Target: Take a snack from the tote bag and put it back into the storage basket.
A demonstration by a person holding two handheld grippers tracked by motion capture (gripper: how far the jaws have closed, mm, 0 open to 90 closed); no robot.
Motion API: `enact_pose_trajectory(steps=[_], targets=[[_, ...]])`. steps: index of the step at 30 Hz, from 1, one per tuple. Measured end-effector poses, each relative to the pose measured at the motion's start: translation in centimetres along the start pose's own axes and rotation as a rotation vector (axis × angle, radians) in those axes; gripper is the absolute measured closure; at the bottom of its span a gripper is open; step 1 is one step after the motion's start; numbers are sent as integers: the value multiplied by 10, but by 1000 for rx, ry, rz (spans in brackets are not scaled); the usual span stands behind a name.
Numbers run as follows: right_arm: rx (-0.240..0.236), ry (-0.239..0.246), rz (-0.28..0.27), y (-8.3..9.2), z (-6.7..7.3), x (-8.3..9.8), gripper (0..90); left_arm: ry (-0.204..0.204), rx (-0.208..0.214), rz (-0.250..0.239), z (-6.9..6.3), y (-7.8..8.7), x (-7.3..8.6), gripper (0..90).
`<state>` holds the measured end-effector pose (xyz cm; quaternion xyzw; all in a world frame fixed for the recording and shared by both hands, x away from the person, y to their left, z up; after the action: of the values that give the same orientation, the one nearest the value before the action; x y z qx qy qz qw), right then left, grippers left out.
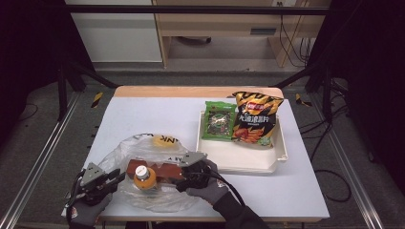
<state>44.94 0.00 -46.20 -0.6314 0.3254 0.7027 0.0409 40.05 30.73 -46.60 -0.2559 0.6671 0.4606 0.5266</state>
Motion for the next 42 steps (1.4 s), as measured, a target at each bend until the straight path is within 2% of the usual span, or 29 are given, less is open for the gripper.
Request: enact_pose_trajectory(steps=[3, 7, 9, 13, 17, 19, 21, 25, 32, 34, 37, 42], targets=[[-5, 9, 4, 0, 0, 0, 319, -5, 4, 2, 0, -1, 0, 690], [-8, -11, 14, 6, -3, 0, 421, -7, 5, 5, 0, -1, 0, 679], [12, -8, 16, 11, -7, 2, 422, -5, 5, 6, 1, -1, 0, 679], [11, -26, 14, 22, -11, 7, 422, -7, 6, 15, 0, -3, 1, 677], [6, -7, 14, 27, -11, 10, 411, -6, 6, 8, -1, -2, 0, 673], [-8, -18, -5, 28, -10, 9, 404, -9, 8, 0, -1, -1, -1, 667], [-12, -53, -54, 30, -10, 4, 372, -7, 9, -17, -1, 0, -3, 664], [7, -67, -99, 30, -10, -6, 362, 2, 14, -61, -2, 5, -10, 662], [33, -41, -41, 11, -7, -5, 349, 0, 6, -129, -1, 16, -28, 664], [34, -53, -36, 8, -9, -5, 340, 4, -3, -140, 1, 18, -32, 664], [27, -59, -21, 4, -10, -3, 340, 11, -17, -129, 8, 17, -30, 664], [21, -50, 11, -5, -8, 0, 355, 27, -29, -78, 16, 9, -18, 664]])
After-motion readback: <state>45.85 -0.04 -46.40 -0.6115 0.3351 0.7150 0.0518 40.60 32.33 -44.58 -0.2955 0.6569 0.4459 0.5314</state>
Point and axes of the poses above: each handheld gripper's, and its own axes: y roughly backward along the jaws, x roughly out of its underside, z roughly to its left, the point moved 1 cm from there along -y, roughly forward along the jaws, and after that the axes turned 14 degrees about -z, right-handed, at the moved point
